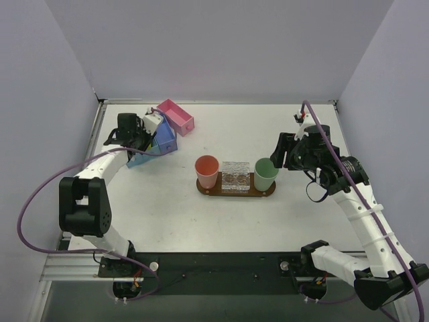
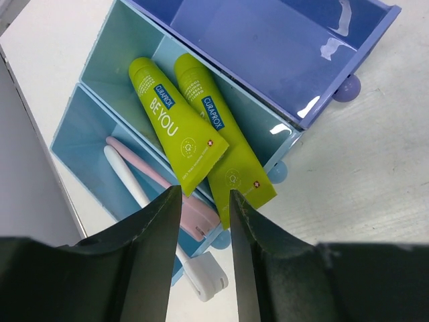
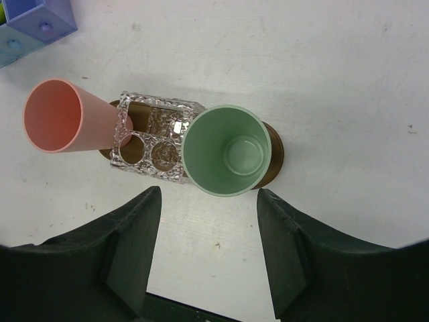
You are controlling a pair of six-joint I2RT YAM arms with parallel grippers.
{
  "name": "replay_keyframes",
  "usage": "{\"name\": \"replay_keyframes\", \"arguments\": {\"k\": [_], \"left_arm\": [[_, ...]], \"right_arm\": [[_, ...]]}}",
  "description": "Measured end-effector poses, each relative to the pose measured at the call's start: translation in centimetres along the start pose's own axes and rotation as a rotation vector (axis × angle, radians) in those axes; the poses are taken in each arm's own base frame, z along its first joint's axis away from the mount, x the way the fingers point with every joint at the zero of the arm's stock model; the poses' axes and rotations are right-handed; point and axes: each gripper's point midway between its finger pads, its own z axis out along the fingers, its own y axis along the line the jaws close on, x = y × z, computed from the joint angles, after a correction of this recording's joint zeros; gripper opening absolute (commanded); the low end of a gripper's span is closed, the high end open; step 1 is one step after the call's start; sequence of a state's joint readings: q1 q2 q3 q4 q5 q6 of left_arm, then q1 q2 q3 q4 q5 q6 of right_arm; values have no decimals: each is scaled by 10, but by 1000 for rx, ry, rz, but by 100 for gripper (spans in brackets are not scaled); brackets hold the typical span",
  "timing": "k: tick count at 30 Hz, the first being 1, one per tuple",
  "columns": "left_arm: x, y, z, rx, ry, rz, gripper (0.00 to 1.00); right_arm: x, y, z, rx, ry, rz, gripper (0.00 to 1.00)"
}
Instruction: Prepare toiletry sets of a toothbrush and toothpaste on the tray
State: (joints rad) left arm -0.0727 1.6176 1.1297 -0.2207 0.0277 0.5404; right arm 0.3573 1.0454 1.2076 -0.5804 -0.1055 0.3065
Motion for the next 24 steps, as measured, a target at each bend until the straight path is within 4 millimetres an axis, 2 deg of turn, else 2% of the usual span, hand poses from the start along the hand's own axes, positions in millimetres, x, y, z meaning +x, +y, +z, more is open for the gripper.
{"name": "replay_keyframes", "arguments": {"k": [11, 24], "left_arm": [[12, -5, 13, -12, 56, 37, 45], [6, 5, 17, -81, 44, 65, 44]], "right_arm": [[2, 1, 1, -12, -5, 1, 54], [3, 2, 4, -18, -7, 1, 54]]}}
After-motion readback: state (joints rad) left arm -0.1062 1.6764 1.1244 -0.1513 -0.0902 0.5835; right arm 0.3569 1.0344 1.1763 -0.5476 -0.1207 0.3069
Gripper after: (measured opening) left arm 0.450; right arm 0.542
